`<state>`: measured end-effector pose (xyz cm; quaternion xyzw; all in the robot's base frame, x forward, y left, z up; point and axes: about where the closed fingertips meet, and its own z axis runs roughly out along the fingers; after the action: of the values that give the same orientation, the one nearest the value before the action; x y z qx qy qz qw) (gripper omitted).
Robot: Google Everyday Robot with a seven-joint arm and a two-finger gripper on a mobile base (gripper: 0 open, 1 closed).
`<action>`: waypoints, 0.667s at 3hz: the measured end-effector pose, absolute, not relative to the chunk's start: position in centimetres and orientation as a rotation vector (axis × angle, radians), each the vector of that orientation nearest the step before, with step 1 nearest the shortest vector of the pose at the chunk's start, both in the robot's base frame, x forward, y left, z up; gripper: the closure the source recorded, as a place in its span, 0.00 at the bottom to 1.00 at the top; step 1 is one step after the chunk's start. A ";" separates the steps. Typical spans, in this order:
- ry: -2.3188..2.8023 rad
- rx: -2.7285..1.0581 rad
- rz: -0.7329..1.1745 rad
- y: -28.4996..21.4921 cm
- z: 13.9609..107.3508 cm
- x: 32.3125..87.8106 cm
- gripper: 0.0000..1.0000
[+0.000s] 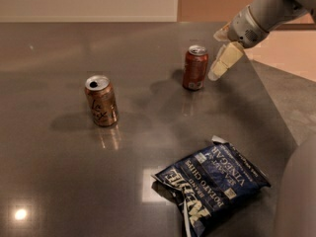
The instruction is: Knock coke can over
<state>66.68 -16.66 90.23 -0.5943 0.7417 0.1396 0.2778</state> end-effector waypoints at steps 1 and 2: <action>1.967 -1.571 0.428 -15.3 89.6 67.2 0.00; 1.943 -1.565 0.477 -14.0 89.1 67.0 0.00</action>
Offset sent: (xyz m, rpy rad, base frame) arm -0.0030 0.0373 -0.0134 0.1276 0.0216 0.0372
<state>67.03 -14.01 89.07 -0.5886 0.7305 0.1794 0.2962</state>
